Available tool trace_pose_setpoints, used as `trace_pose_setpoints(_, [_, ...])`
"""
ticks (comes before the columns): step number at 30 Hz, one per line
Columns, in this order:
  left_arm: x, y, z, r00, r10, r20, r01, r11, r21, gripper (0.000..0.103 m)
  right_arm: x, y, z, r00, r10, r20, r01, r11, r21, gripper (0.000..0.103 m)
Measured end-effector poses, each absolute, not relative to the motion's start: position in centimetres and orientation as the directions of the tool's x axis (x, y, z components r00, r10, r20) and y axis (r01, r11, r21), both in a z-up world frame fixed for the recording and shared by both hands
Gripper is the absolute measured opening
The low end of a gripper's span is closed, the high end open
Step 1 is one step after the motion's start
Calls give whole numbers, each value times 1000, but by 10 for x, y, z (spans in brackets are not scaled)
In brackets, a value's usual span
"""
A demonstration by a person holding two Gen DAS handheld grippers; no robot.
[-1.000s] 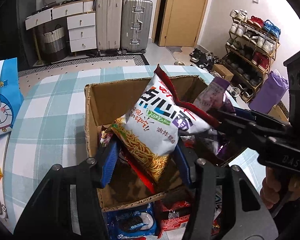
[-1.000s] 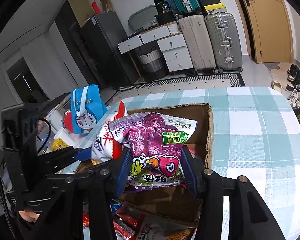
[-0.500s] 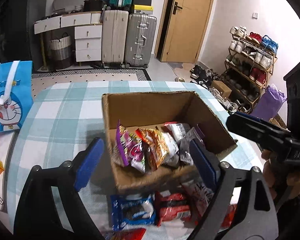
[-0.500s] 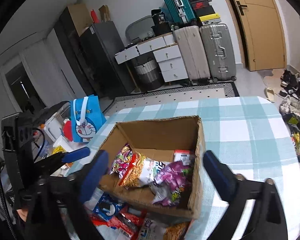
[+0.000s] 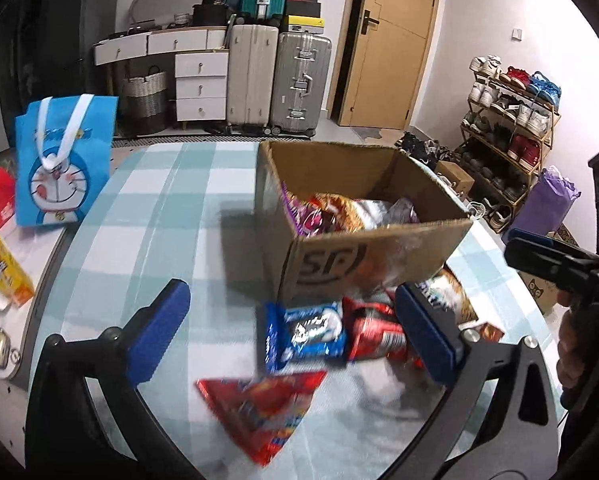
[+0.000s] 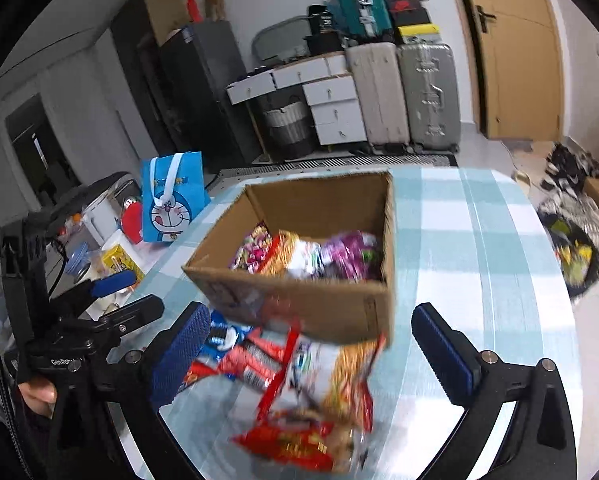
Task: Organize snacks
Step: 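Move both tools back toward the remaining snacks on the table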
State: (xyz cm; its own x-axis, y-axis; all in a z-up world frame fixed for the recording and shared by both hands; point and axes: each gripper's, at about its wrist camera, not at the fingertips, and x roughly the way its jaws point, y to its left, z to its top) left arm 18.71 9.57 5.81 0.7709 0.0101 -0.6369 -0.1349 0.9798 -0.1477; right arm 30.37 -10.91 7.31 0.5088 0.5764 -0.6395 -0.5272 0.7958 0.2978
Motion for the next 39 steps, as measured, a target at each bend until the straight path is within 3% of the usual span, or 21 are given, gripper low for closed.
trace_pose_setpoints(17, [135, 102, 11, 698, 20, -716, -170, 976, -139, 102, 235, -157, 46, 549, 493, -675, -446, 856, 262, 102])
trace_pose_setpoints(39, [140, 105, -34, 622, -15, -783, -207, 961, -183, 102, 226, -133, -10, 418, 439, -796, -446, 862, 241, 102])
